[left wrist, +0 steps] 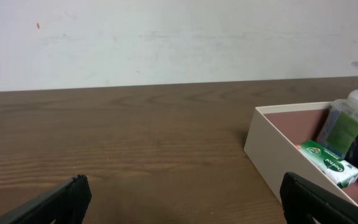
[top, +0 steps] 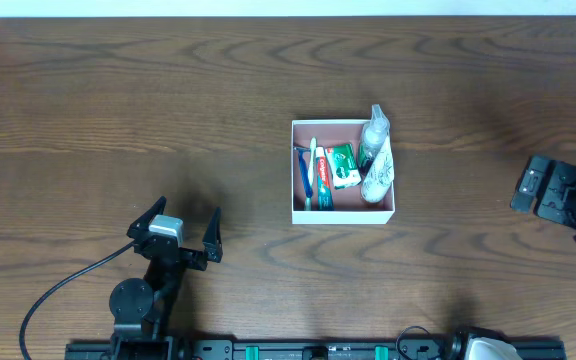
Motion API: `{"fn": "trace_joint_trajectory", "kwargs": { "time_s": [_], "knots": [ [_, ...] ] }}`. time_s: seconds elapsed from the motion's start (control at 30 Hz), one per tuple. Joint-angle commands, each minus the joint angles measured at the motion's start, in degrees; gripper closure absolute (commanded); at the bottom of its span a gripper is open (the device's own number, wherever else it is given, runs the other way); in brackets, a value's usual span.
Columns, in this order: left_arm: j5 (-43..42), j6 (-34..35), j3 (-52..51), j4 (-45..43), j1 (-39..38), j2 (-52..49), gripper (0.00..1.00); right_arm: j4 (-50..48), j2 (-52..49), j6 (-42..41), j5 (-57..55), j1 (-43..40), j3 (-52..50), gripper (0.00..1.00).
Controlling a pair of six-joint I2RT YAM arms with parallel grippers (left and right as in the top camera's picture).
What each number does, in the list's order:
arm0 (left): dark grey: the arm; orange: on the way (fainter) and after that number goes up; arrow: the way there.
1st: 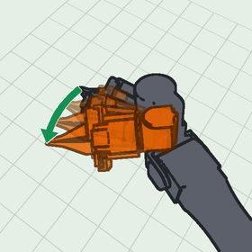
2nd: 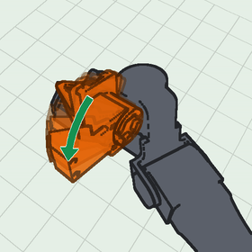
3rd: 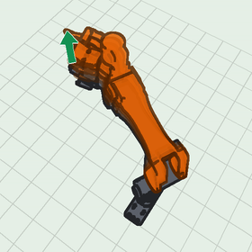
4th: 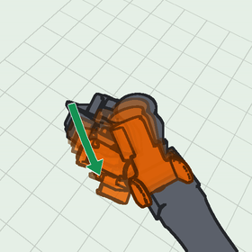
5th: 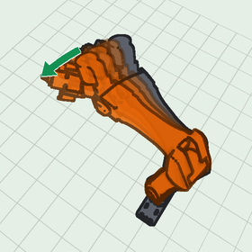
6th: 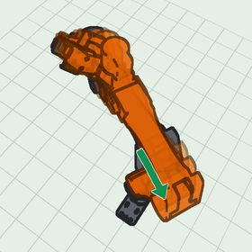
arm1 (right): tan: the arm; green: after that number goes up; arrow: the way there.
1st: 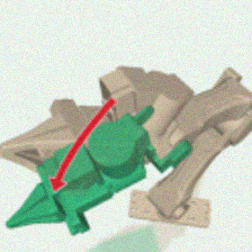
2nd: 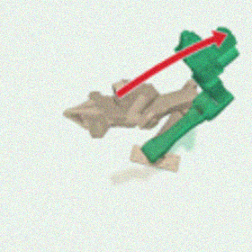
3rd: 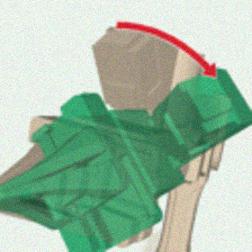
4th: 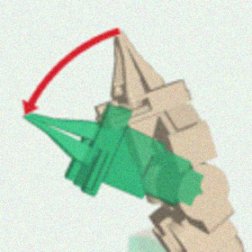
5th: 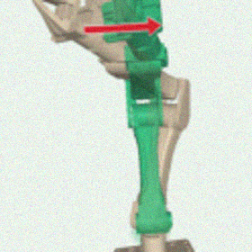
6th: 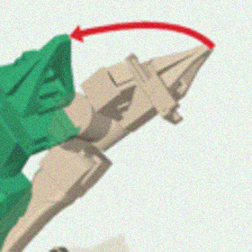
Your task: Pack container
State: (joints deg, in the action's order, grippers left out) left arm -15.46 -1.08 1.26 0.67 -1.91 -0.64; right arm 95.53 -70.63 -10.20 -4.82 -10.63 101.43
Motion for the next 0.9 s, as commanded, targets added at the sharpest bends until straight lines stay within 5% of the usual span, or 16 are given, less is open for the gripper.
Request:
{"fn": "trace_joint_trajectory", "kwargs": {
  "time_s": [0.0,0.53,0.87],
  "knots": [
    [-0.37,0.31,-1.03,1.9,0.24,0.0,0.02,-4.04,2.91,0.68,-0.76,-0.15,-5.09,0.01],
    [-0.39,0.31,-1.03,1.88,0.24,0.0,0.02,-58.16,39.1,11.17,9.77,7.5,-63.69,0.01],
    [-0.37,0.31,-1.03,1.9,0.24,0.0,0.02,-79.25,56.61,11.19,12.66,11.89,-86.77,0.01]
  ]
}}
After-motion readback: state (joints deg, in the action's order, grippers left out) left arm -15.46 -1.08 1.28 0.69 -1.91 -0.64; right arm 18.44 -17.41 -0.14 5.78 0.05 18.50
